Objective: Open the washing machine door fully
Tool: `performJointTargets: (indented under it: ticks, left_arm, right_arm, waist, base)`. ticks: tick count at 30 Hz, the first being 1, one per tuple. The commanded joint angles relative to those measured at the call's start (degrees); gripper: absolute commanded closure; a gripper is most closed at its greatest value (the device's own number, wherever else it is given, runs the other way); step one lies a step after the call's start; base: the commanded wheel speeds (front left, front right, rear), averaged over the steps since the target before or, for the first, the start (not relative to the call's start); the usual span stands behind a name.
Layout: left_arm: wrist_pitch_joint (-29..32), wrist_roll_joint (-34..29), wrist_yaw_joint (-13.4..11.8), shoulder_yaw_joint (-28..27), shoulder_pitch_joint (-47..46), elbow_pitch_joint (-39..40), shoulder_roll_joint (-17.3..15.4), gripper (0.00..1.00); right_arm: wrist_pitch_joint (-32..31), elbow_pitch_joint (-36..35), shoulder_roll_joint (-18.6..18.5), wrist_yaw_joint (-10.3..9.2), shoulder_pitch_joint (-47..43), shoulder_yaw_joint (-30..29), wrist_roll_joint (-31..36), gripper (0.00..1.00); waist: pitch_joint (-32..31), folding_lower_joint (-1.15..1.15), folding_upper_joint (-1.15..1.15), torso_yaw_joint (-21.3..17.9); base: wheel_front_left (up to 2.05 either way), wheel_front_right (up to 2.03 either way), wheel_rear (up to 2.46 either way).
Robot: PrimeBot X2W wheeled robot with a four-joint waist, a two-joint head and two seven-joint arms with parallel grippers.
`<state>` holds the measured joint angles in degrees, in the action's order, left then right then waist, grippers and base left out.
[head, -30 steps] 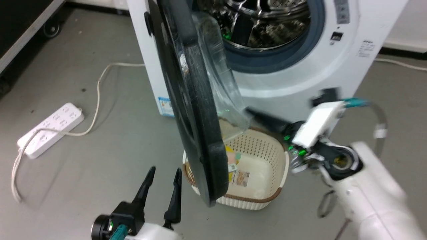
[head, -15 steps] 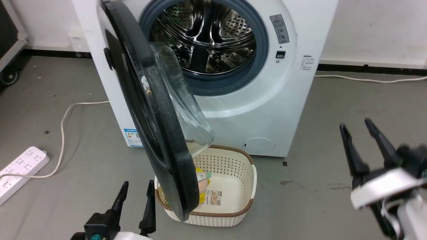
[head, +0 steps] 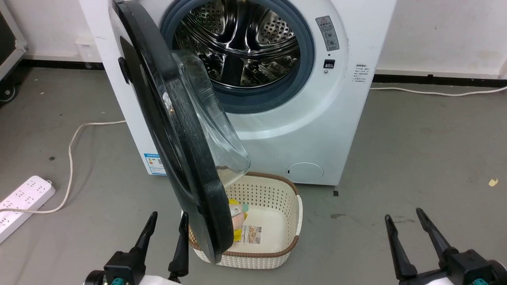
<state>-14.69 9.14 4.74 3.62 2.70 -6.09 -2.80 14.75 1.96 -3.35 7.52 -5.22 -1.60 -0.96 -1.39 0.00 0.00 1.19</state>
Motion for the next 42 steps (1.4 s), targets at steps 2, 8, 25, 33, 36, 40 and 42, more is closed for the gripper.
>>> performJointTargets:
  ticks: [2, 8, 25, 33, 36, 40, 42]
  left_arm:
    - [-0.3, -0.6, 0.3, 0.2, 0.8, -0.2, -0.1, 0.0]
    - [-0.3, -0.7, 0.5, 0.4, 0.5, -0.6, -0.1, 0.0]
    - [-0.3, 2.4, -3.3, -5.4, -2.8, 10.8, -0.1, 1.0]
    - [-0.3, 1.9, -3.9, -9.3, -10.6, 25.4, -0.1, 1.0]
    - [-0.3, 0.7, -2.9, -8.6, -13.1, 28.6, -0.1, 1.0]
    - [-0.3, -1.0, -1.5, -4.8, -14.9, 30.2, -0.1, 1.0]
    - [-0.3, -1.2, -1.3, -2.0, -14.9, 30.1, -0.1, 1.0]
  right_arm:
    - [0.2, 0.8, 0.3, -0.03, -0.4, -0.3, -0.2, 0.0]
    - [0.2, 3.8, 0.4, -0.03, -0.1, -0.4, -1.4, 0.0]
    - [0.2, 4.2, 0.5, -0.03, 0.8, -0.1, -2.6, 0.0]
    - [0.2, 4.6, 0.5, -0.03, 1.4, 0.4, -3.0, 0.0]
    - [0.2, 5.0, 0.5, -0.03, 1.4, 0.6, -3.2, 0.0]
    - [0.2, 5.4, 0.5, -0.03, 1.5, 0.9, -3.4, 0.0]
    - [0.2, 5.6, 0.5, -0.03, 1.6, 0.8, -3.5, 0.0]
  waist:
    - [0.0, 0.0, 0.0, 0.0]
    - [0.1, 0.0, 0.0, -0.2]
    - [0.1, 0.0, 0.0, 0.1]
    - [0.0, 0.0, 0.0, -0.2]
    - [-0.1, 0.0, 0.0, -0.3]
    - [-0.4, 0.0, 0.0, -0.6]
    - [-0.4, 0.0, 0.0, -0.8]
  base:
    - [0.0, 0.0, 0.0]
    - [0.0, 0.0, 0.0]
    - [0.0, 0.0, 0.0]
    - [0.0, 0.0, 0.0]
    - [0.0, 0.0, 0.0]
    - [0.0, 0.0, 0.0]
    - [0.0, 0.0, 0.0]
